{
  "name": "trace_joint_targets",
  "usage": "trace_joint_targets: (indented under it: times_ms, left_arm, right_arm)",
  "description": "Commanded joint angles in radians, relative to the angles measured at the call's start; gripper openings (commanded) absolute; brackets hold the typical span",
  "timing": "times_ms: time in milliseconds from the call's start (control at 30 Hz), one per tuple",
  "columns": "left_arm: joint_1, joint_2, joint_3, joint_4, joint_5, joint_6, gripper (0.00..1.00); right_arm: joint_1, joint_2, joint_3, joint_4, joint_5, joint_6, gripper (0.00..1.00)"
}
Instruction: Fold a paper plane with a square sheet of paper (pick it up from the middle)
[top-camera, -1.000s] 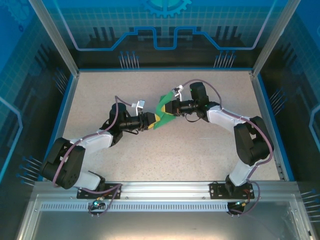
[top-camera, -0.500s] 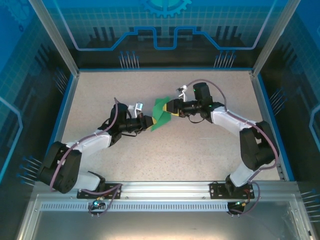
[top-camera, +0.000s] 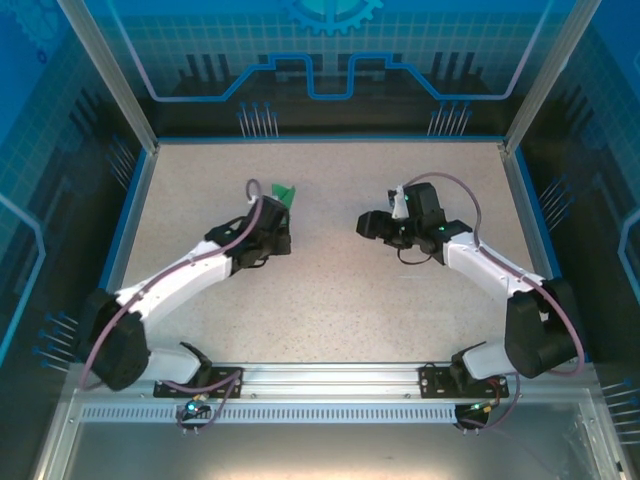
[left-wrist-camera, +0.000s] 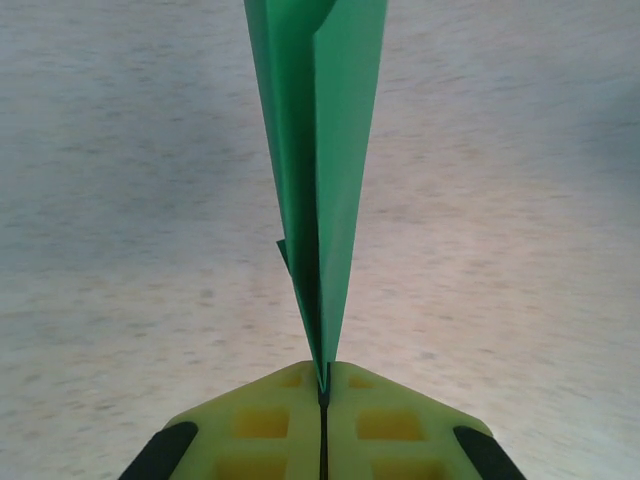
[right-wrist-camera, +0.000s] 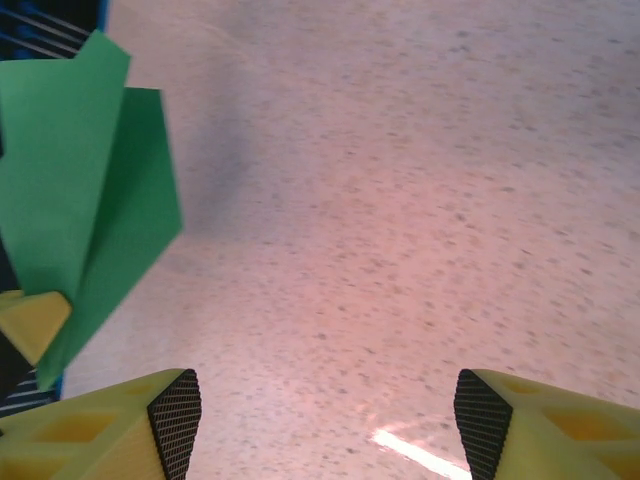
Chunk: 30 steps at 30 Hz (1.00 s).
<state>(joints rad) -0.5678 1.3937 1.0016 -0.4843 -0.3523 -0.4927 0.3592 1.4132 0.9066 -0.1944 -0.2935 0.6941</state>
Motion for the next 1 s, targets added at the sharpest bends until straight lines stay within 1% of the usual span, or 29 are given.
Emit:
trace_joint_targets:
  times_ms: [0, 67, 167, 333, 500, 567, 600, 700, 833, 967]
  left_arm:
    - [-0.049, 0.135, 0.076, -0.224, -0.332, 0.013, 0.10]
    - [-0.078, 0.220, 0.130, -0.283, -0.406, -0.012, 0.10]
    - [-0.107, 0.319, 0.193, -0.332, -0.457, -0.033, 0.10]
    - [-0.162, 0.451, 0.278, -0.356, -0.470, -0.038, 0.11]
    - [-0.204, 0.579, 0.364, -0.374, -0.450, -0.022, 0.15]
    - [-0.214, 0.612, 0.386, -0.369, -0.421, -0.010, 0.17]
    - [-0.216, 0.621, 0.390, -0.362, -0.400, -0.004, 0.19]
    - [-0.221, 0.624, 0.393, -0.321, -0.320, 0.016, 0.25]
    - [-0.222, 0.599, 0.385, -0.263, -0.184, 0.040, 0.36]
    - [-0.219, 0.531, 0.353, -0.191, -0.027, 0.052, 0.46]
  right_arm:
    - [-0.005, -0.028, -0.006, -0.052, 0.088, -0.016, 0.72]
    - [-0.006, -0.029, -0.006, -0.059, 0.094, -0.016, 0.72]
    - [-0.007, -0.026, -0.008, -0.062, 0.097, -0.015, 0.72]
    - [-0.011, -0.026, -0.017, -0.063, 0.101, -0.007, 0.72]
    - [-0.020, -0.032, -0.021, -0.066, 0.112, 0.010, 0.72]
    - [-0.025, -0.041, -0.021, -0.069, 0.125, 0.020, 0.72]
    - [-0.029, -0.048, -0.048, -0.072, 0.135, 0.025, 0.72]
    - [-0.039, -0.081, -0.074, -0.076, 0.177, 0.051, 0.72]
    - [-0.051, -0.114, -0.095, -0.089, 0.225, 0.068, 0.72]
    - [-0.049, -0.080, -0.066, -0.127, 0.232, 0.052, 0.73]
